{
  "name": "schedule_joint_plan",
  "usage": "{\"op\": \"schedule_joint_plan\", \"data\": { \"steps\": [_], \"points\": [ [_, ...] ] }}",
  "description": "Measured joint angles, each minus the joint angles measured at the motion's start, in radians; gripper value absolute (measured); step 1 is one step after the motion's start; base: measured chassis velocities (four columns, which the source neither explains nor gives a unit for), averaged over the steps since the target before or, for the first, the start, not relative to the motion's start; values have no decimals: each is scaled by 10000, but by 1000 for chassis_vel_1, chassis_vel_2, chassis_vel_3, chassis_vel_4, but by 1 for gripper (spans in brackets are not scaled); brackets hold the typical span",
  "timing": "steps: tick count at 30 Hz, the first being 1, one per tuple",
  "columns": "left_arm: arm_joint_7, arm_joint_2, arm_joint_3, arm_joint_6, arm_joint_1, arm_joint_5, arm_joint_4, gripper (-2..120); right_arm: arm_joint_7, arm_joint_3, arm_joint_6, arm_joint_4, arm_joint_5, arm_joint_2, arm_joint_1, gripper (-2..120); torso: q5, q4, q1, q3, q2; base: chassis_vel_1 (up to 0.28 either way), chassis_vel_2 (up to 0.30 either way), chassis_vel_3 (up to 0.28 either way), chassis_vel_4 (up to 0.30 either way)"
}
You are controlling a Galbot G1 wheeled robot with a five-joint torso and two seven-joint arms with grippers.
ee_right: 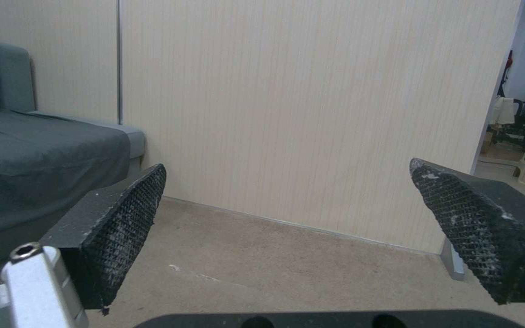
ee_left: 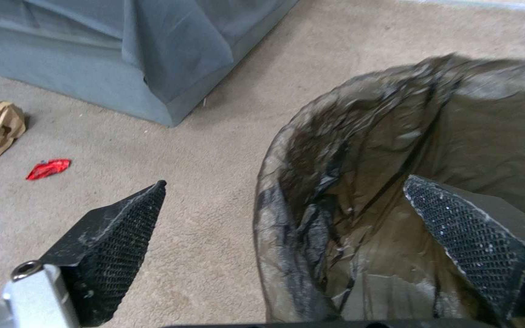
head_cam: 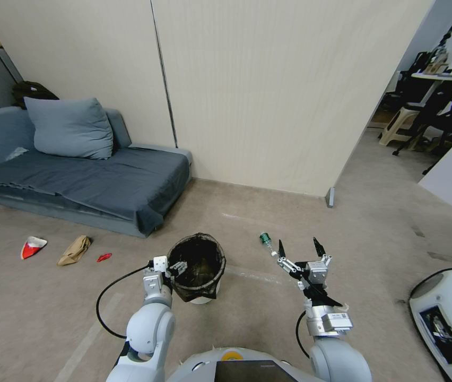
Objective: Pick up the trash bin, then pick up the garbage from the floor and place it into the trash bin.
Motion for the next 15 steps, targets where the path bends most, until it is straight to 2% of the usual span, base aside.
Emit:
{"op": "schedule_joint_plan", "data": {
  "steps": [2, 6, 8, 10, 13, 15],
  "points": [
    [-114, -22, -18, 223, -78, -613, 127, 99, -16, 1, 30, 0, -10, 0, -2, 100, 0, 1, 0, 0, 1, 0, 0, 0, 0],
    [-221, -58, -15, 506, -151, -1077, 257, 98, -43, 10, 78, -12, -59, 0, -12, 100, 0, 1, 0, 0, 0, 0, 0, 0, 0],
    [-424, -70, -20, 1000, -225, -1514, 251, 97, -59, 8, 95, -17, -93, 1, -19, 100, 0, 0, -1, 0, 0, 0, 0, 0, 0],
    [-516, -72, -29, 1258, -253, -1723, 209, 97, -65, 6, 101, -22, -104, 0, -20, 100, 0, 0, 0, 0, 0, 0, 0, 0, 0],
    [-516, -72, -29, 1258, -253, -1723, 209, 97, -65, 6, 101, -22, -104, 0, -20, 100, 0, 0, 0, 0, 0, 0, 0, 0, 0],
    [-680, -69, -65, 1574, -319, -2086, 51, 96, -77, 2, 120, -44, -116, 0, -18, 100, 1, 0, 0, 0, 1, 0, 0, 0, 0]
  ]
}}
